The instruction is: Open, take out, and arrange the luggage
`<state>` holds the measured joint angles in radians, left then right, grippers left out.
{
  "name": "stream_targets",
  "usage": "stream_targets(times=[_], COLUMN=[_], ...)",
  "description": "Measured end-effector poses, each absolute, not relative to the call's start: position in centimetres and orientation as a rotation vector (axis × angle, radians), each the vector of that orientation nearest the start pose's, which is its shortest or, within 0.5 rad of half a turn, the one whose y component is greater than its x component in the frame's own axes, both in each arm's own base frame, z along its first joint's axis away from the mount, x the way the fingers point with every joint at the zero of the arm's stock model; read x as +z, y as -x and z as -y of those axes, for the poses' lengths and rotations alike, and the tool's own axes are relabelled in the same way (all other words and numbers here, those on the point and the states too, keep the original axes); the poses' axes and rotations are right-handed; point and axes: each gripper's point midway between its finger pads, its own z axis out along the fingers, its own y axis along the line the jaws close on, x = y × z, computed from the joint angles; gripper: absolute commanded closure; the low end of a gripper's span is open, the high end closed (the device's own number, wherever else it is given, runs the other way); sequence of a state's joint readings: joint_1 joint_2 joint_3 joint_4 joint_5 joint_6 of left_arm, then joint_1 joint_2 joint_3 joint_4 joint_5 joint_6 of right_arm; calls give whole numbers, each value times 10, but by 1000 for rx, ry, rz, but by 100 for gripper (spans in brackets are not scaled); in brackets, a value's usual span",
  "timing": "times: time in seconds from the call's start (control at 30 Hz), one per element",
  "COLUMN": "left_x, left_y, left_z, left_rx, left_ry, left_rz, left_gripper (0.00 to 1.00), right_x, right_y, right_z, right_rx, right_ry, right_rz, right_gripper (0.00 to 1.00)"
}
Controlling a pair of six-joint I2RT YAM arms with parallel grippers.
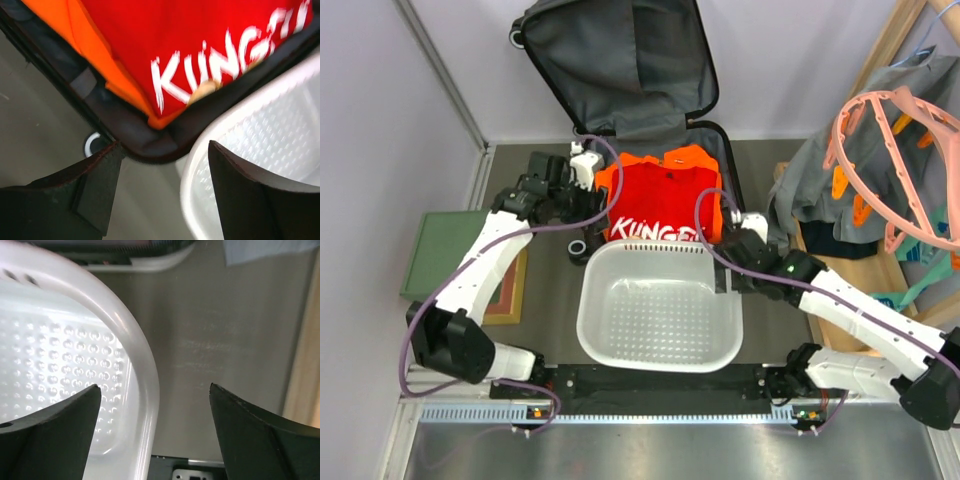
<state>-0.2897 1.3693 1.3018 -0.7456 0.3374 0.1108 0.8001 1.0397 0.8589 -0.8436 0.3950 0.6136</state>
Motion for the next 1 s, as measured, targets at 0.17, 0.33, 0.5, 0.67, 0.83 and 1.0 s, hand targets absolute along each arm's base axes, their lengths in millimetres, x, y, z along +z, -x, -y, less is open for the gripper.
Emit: stream_targets(times=[0.17,0.33,0.5,0.67,0.83,1.0], left_x=[221,213,171,134,115,114], left_y=[-360,-421,-462,-485,-487,-486], left_z=[167,179,187,191,190,194], left_rx=[-539,-537,-536,-534,-530,-565], left_ry=[-431,-282,-218,-185,-170,-175], left_rz=[-2241,-2231,-2291,-2370,-2410,-2413], left_gripper=[35,37,40,45,48,55], right_x=[208,268,215,142,120,125], right_y=[-238,-312,-386,-405,-406,-412], right_z=[-157,-180,-168,-175,-183,-191], right_rx=[86,152,187,217,264,322], right_ry=[194,141,33,47,64,75], right_rz=[-2292,-2168,-2274,-2449,-2503,-2484], right_gripper=[20,37,51,57,61,63])
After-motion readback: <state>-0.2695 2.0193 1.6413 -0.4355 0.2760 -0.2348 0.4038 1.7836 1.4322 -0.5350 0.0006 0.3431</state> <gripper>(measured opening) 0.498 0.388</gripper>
